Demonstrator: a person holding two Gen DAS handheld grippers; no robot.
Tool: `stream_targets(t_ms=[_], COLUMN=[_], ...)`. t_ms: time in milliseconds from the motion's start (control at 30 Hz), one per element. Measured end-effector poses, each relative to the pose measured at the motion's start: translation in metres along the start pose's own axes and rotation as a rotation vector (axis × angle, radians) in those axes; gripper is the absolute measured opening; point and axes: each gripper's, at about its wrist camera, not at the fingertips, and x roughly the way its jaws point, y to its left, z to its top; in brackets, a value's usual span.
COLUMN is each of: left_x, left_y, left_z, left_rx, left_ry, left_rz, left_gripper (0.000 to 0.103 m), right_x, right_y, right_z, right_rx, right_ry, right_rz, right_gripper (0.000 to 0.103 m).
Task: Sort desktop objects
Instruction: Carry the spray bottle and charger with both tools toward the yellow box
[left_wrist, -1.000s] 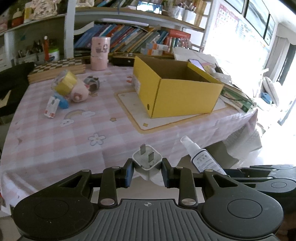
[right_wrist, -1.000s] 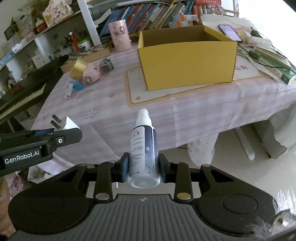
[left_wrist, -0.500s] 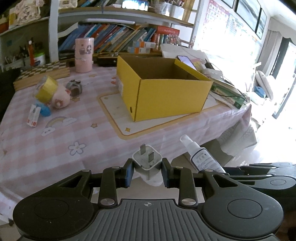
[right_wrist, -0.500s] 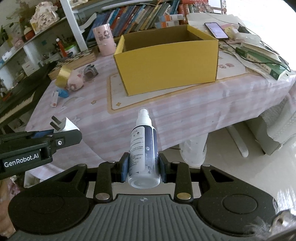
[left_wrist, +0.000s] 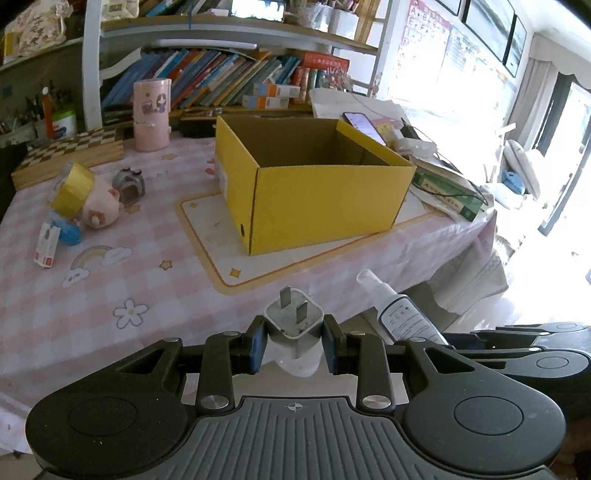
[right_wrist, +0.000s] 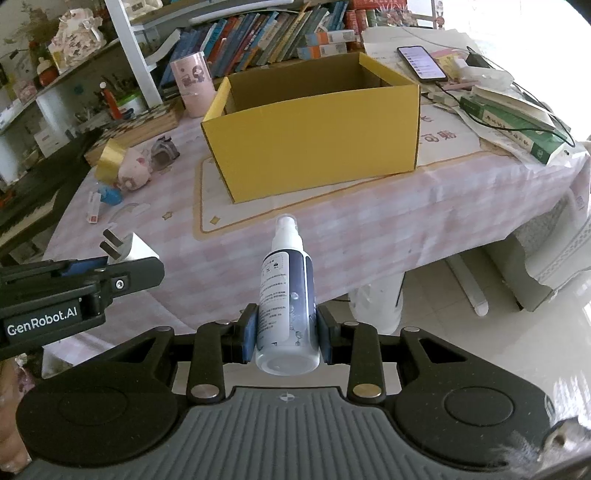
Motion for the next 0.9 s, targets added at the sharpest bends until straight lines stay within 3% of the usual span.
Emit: stream_targets(t_ms=[900], left_x=[0.014], left_y=[-0.008], left_z=[0.019], left_rx=[0.026], left_ry=[-0.013], left_rz=[-0.019], left_gripper=[0.03], right_x=[0.008], right_y=[-0.011], right_z=[0.02], right_rx=[-0.004], right_ry=[-0.017], right_rz=[-0.008], right_gripper=[0.03])
